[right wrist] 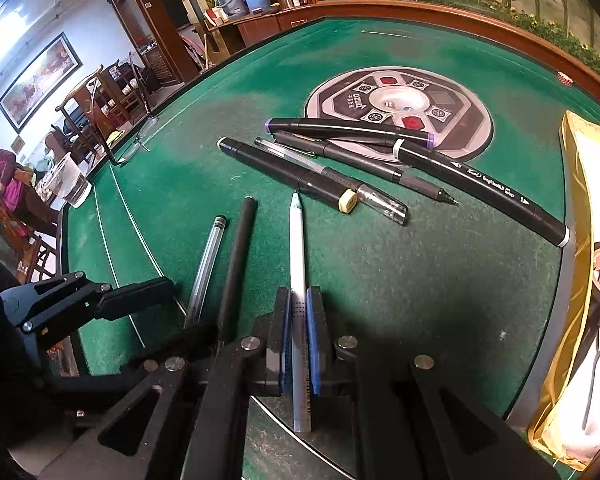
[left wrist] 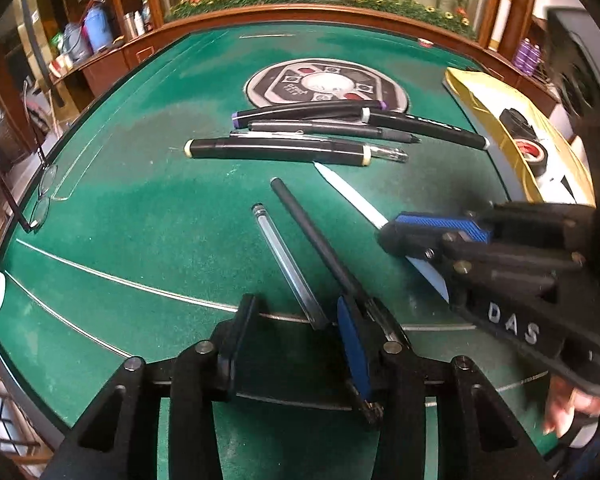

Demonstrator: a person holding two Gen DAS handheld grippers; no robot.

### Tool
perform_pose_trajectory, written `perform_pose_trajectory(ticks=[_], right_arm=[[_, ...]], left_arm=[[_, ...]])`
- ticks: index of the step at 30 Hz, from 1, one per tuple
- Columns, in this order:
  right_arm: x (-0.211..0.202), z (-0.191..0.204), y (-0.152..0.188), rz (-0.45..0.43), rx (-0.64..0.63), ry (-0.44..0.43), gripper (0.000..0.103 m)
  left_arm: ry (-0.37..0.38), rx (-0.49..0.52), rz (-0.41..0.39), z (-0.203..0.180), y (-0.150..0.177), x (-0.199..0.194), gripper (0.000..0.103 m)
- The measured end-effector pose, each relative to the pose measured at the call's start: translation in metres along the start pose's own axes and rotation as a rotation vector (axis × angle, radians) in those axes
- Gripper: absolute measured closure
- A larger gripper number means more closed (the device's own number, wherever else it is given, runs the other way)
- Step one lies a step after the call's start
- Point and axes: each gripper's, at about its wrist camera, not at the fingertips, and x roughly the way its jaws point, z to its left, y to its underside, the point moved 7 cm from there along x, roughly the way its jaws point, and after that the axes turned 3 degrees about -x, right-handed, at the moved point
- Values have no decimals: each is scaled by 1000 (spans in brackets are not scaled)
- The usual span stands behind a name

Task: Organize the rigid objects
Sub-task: 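Grasp a black pen with the left tool while the right tool grasps a white pen, then carry the clear pen with the left tool while the right tool carries the white pen over the tray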

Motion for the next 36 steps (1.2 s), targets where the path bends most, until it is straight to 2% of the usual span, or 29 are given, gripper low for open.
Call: perform_pose_trajectory(ticks=[1,2,8,16,22,24,31,36], right_arm=[[0,0,0,0,0,1,96],[0,0,0,0,-1,0,96],[-3,4,0,-11,3,-22,96],[-14,6,-5,-49,17,-62,96],[-26,3,-8,-82,36,-91,96],[-23,2,-7,-67,31,-93,96],[-1,9,1,-10,-17,-23,92],[3,12,1,-30,-60,43,94]], left_arm=[[0,3,-2,2,1,-1,87],[-1,5,-5,5,2,-3,94],[76,-41,-34,17,6,-7,94],[92,-67,-109,16,-11,-24,94],[104,-61,-131,8,-21,-33,94],[106,-61,-139,7,-24,-36,94],[119,-96,-124,16,-18,-35,94],[123,-110,-122,21,-14,-34,94]])
